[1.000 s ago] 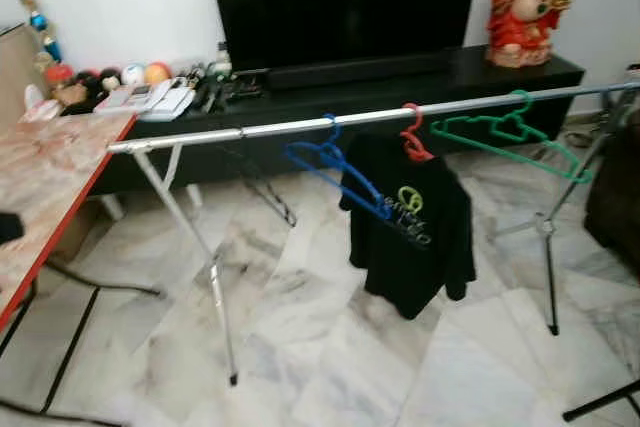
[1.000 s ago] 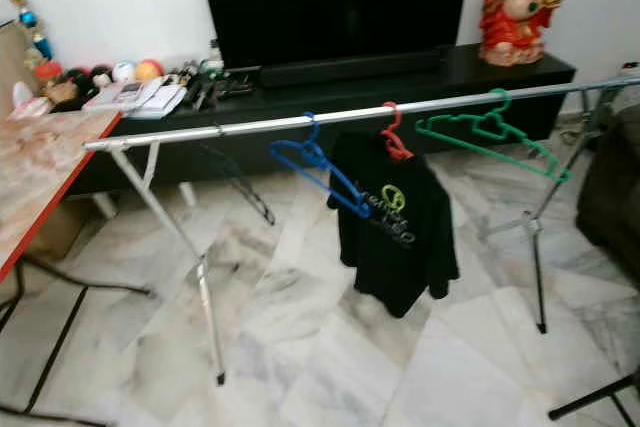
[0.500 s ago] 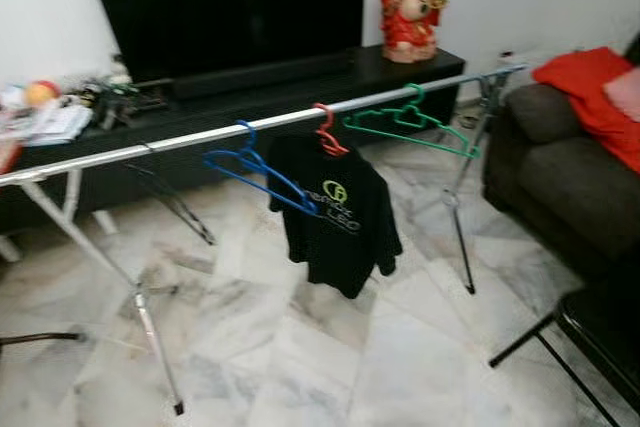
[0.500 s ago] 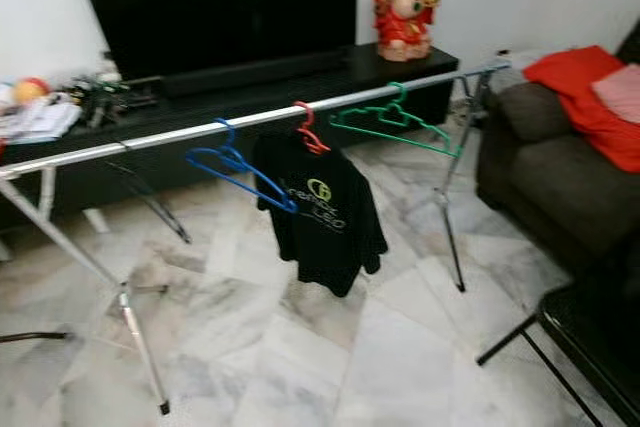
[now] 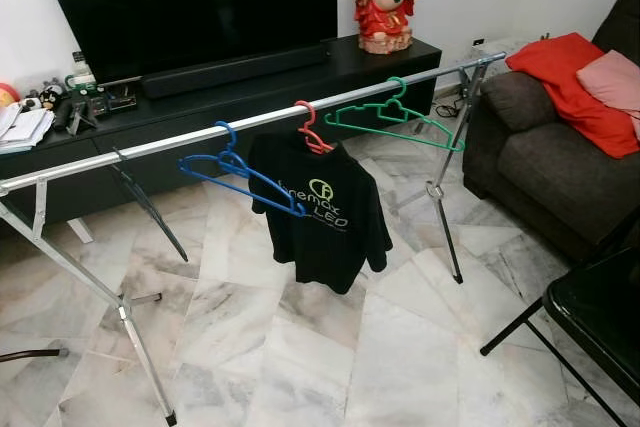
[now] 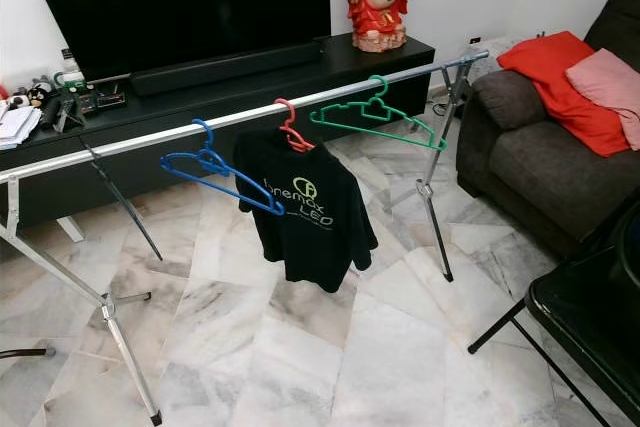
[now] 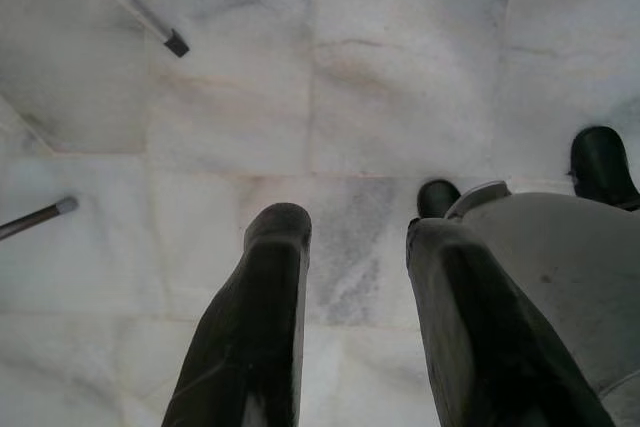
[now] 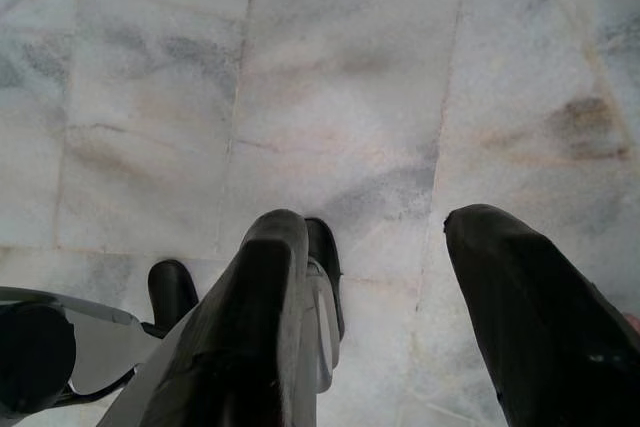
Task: Hang hanger
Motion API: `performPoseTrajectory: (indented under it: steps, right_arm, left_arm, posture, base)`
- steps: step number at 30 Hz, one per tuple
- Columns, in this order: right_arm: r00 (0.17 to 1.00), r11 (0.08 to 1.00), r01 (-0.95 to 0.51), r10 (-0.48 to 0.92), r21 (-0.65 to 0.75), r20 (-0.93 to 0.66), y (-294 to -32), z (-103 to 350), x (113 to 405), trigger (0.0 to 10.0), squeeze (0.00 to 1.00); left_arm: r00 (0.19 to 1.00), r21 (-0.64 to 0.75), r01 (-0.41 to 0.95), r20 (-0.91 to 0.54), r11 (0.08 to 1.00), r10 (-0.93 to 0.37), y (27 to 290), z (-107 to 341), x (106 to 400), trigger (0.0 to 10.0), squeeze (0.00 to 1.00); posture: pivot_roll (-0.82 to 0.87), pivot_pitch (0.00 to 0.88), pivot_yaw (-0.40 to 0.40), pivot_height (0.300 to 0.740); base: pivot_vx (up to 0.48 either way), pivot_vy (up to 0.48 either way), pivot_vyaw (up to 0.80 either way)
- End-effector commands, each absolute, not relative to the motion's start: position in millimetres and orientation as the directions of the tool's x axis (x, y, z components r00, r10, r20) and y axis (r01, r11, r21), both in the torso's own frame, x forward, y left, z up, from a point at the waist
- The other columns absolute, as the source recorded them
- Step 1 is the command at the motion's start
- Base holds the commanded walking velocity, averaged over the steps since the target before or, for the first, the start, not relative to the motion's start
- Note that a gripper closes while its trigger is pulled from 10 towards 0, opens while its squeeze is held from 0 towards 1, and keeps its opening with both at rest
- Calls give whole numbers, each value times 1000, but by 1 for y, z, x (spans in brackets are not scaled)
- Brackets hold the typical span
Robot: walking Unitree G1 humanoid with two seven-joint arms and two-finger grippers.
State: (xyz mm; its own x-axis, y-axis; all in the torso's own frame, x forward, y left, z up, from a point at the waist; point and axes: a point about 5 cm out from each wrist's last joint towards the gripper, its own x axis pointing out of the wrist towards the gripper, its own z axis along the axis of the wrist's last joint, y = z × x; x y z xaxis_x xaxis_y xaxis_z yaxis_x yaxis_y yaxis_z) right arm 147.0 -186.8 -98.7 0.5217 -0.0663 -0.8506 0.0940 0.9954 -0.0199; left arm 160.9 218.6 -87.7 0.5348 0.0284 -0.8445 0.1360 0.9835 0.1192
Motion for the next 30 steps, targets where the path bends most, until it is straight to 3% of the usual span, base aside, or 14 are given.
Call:
performPoseTrajectory:
  steps: [1, 6, 20, 26, 30]
  right_arm:
    - [515, 996, 91, -60, -16, -855, -185, -100, 144, 10000, 0]
    - [514, 996, 87, -58, -15, -856, -184, -100, 144, 10000, 0]
    - [512, 997, 72, -54, -20, -858, -184, -101, 142, 10000, 0]
    - [538, 997, 77, -59, -21, -841, -185, -99, 145, 10000, 0]
    - [540, 997, 68, -60, -27, -839, -186, -98, 147, 10000, 0]
  left_arm:
    - [520, 129, 147, -853, 981, 34, 222, -89, 157, 10000, 0]
    - [525, 140, 151, -850, 979, 41, 219, -90, 154, 10000, 0]
    - [516, 119, 134, -856, 984, 33, 217, -92, 152, 10000, 0]
    - [513, 109, 141, -858, 984, 22, 218, -91, 154, 10000, 0]
    - [514, 107, 141, -857, 984, 20, 215, -91, 156, 10000, 0]
  posture:
    - [3, 9, 60, 740]
    - [2, 9, 60, 740]
    - [1, 10, 56, 740]
    - [0, 11, 55, 740]
    - [-2, 12, 55, 740]
  base:
    - [0, 0, -644]
    - [0, -480, -641]
    - [0, 0, -641]
    - [0, 0, 0]
    - [383, 0, 0]
